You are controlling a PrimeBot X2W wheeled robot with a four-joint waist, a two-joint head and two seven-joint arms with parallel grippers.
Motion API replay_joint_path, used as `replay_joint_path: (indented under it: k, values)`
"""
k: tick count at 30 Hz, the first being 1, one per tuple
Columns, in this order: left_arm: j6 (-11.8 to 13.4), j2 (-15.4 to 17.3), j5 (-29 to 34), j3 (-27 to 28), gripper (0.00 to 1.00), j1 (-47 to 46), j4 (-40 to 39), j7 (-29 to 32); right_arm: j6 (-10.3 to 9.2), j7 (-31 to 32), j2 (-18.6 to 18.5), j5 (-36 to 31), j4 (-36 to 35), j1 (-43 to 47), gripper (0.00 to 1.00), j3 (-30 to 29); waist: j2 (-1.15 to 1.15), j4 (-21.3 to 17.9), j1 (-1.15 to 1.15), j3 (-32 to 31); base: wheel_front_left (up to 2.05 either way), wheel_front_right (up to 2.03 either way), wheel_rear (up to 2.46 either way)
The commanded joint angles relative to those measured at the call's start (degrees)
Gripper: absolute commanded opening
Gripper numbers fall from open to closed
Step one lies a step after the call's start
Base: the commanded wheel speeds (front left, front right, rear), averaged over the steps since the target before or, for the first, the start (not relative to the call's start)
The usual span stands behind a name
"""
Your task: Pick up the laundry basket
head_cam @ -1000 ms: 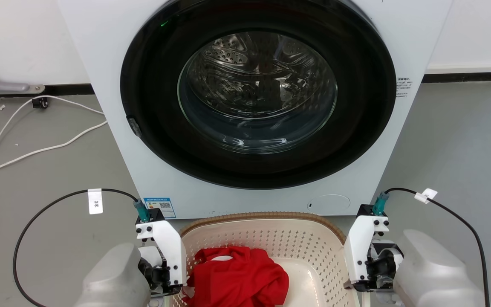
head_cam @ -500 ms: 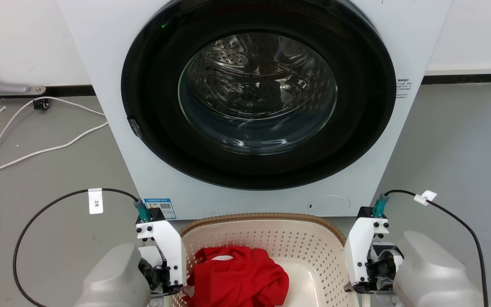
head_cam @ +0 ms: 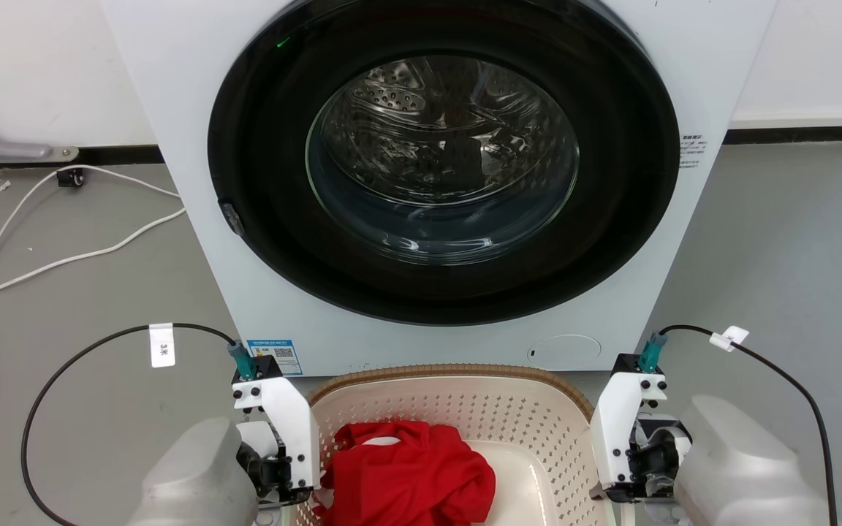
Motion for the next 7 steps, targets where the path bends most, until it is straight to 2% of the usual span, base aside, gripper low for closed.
replay_joint_path:
  k: [1, 7]
  values:
    - [-0.09, 0.20, -0.45, 0.09, 0.00, 0.26, -0.24, -0.41, 0.00, 0.07, 0.17, -0.27, 0.03, 0.94, 0.00, -0.13, 0.00, -0.03, 0.00, -0.03, 0.00, 0.00, 0.00]
    - [-0.05, 0.36, -0.66, -0.15, 0.00, 0.36, -0.24, -0.31, 0.00, 0.26, 0.25, -0.49, 0.03, 0.87, 0.00, -0.41, 0.00, -0.06, 0.00, -0.01, 0.00, 0.00, 0.00]
